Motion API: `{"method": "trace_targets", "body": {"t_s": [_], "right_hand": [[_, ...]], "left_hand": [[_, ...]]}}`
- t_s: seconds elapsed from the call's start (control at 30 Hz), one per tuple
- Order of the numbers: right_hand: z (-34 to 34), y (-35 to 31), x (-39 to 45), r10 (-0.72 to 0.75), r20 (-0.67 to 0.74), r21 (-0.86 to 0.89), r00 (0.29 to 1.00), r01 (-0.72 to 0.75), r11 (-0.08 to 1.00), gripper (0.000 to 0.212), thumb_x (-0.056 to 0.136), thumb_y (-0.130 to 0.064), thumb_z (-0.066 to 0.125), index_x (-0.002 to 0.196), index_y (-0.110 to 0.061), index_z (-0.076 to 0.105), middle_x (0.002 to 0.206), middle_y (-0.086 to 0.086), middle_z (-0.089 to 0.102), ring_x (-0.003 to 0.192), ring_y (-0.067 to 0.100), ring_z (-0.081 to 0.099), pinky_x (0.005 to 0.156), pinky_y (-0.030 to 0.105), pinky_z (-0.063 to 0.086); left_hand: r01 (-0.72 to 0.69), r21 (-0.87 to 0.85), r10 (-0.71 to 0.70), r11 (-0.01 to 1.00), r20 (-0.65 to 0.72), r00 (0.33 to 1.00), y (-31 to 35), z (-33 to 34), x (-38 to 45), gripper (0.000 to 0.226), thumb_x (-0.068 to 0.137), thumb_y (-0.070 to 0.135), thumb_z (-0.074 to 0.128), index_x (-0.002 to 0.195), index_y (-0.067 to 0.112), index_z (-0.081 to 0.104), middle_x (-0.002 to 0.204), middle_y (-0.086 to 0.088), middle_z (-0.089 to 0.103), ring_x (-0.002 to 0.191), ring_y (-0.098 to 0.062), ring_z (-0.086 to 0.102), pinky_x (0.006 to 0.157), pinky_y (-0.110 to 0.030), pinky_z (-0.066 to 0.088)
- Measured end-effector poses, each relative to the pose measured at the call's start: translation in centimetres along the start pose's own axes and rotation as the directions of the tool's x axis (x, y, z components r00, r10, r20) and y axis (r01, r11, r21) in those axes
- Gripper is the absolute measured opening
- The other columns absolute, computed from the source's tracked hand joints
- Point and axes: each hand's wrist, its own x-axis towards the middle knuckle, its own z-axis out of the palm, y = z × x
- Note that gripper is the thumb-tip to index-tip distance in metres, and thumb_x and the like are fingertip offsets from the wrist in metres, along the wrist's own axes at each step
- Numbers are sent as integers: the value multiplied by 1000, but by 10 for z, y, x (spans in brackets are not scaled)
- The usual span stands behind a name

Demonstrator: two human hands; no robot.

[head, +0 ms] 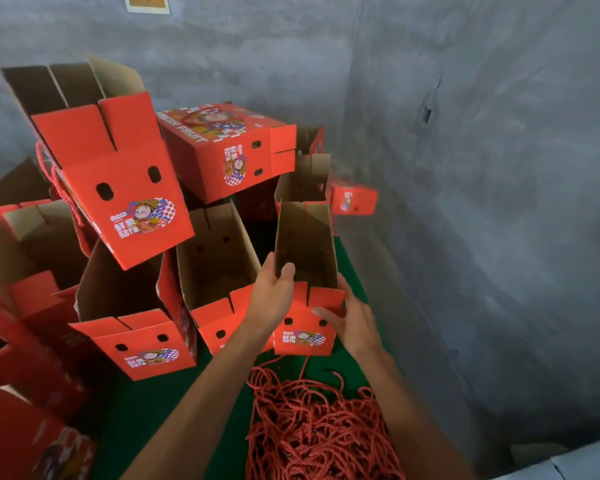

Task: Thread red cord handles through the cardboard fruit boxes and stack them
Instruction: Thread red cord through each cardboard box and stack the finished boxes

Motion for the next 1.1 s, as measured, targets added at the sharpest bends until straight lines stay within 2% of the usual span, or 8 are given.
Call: {"method": "trace_targets", "body": {"t_s": [0.2,0.33,0.4,0.5,0.63,0.73,0.93,1.1], "right_hand": [[11,-9,26,29,-27,-365,999,-37,930,80,98,-62,49,164,-37,14,133,2,67,117,27,66,90,46,56],[25,-9,39,91,-142,-180,986,-116,977,47,106,-27,54,151,-39,43,104,-5,71,101,26,70,69,23,49],[28,-8,46,112,-158,-116,981,-131,985,39,108,-20,50,144,-35,48,92,-12,62,91,20,70,63,14,45],[33,-13,59,130,-63,-50,990,-133,990,46,105,-17,54,149,-21,40,116,3,65,108,27,68,90,41,57],[45,-28,67,244,-33,66,969,-242,968,91,86,-84,50,154,-25,33,136,3,60,119,26,62,104,49,52],[55,-36,78,287,-94,57,953,-283,958,118,69,-106,28,157,-27,29,145,7,58,128,36,59,107,55,49],[60,-38,106,228,-23,96,973,-225,970,113,72,-102,37,162,-39,12,150,8,54,122,35,65,103,57,53],[55,-29,123,199,98,214,975,-216,953,80,100,-61,53,164,-35,14,152,3,52,109,27,73,95,44,59]], "left_hand": [[-255,355,303,899,-85,949,-8,-19,-2,49,99,26,54,147,18,47,153,0,46,144,-15,37,120,-39,32],[-154,680,242,717,-36,970,-19,-24,4,57,96,28,53,151,17,38,159,-9,33,150,-28,23,123,-52,18],[-124,704,201,700,-28,979,-23,-23,6,55,96,26,52,149,19,39,157,-9,34,147,-30,30,121,-50,24],[-99,728,177,679,-32,984,-25,-22,11,54,96,23,50,149,21,39,152,-7,42,135,-31,45,112,-49,37],[-34,750,138,660,-76,987,-24,-23,29,54,99,24,45,152,21,33,149,-6,46,119,-35,60,92,-47,50],[-26,764,131,644,-78,988,-26,-21,39,58,100,21,42,155,19,26,155,-7,42,114,-38,64,85,-46,52],[-32,841,167,541,-71,983,-37,-30,55,63,101,21,41,158,13,16,163,-6,32,101,-32,71,69,-37,53],[-56,853,163,519,-35,986,-43,-32,57,65,102,25,42,159,16,12,165,-9,26,101,-32,71,70,-37,53]]}}
